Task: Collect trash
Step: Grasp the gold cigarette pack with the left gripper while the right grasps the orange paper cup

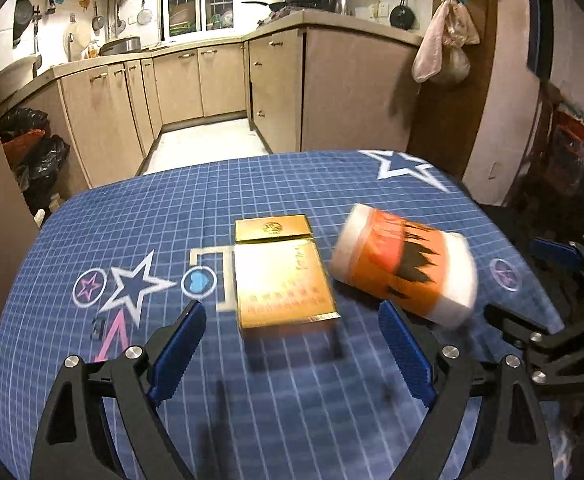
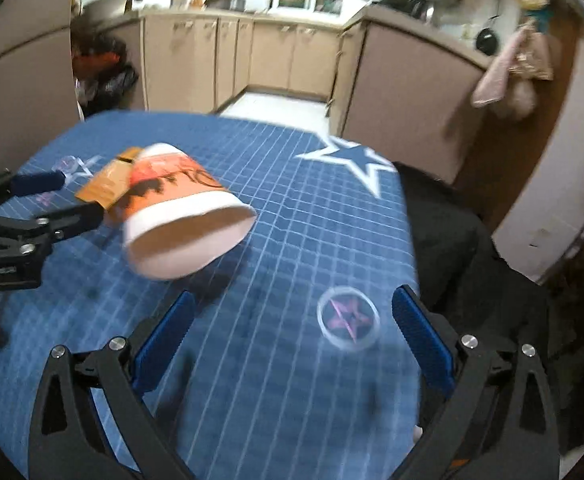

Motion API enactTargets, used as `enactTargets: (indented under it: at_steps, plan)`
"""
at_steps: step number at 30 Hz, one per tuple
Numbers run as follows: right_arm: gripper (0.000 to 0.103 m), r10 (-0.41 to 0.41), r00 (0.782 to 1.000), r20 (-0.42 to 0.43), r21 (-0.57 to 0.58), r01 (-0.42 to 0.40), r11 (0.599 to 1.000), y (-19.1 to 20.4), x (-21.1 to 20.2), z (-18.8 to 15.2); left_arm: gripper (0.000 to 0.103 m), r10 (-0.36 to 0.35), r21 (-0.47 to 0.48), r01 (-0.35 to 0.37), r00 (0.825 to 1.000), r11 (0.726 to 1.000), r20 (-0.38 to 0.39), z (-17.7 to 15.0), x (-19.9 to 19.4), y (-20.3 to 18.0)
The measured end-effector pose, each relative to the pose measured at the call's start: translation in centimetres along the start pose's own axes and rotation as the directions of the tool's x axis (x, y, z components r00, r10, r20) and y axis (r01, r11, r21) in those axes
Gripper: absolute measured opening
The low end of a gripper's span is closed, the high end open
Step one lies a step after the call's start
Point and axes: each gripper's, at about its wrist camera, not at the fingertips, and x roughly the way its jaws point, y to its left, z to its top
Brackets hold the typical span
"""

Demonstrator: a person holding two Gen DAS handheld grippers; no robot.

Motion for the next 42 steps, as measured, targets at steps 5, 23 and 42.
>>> enactTargets:
  at_steps: [5, 23, 42]
  plan:
    - [0.088, 0.019, 1.000, 0.010, -0.098, -0.018, 0.995, 0.4, 1.5, 2.1, 0.088, 0.005, -0.029, -0.006, 0.998, 1.000, -0.056, 0.9, 2.2, 1.7]
    - [0.000, 0.266, 0.963, -0.042, -0.085, -0.269, 0.959, 2.1, 3.1, 3.9, 0.057, 0.019, -0.025, -0.022, 0.994, 0.999, -0.103, 1.5, 4.0, 4.3]
    - [0.022, 0.522, 0.852, 0.033, 0.291, -0.508, 0.811, 0.6, 3.7, 4.0, 0.075, 0.024, -0.008, -0.025, 0.992, 1.000, -0.123, 1.0, 4.0, 4.1]
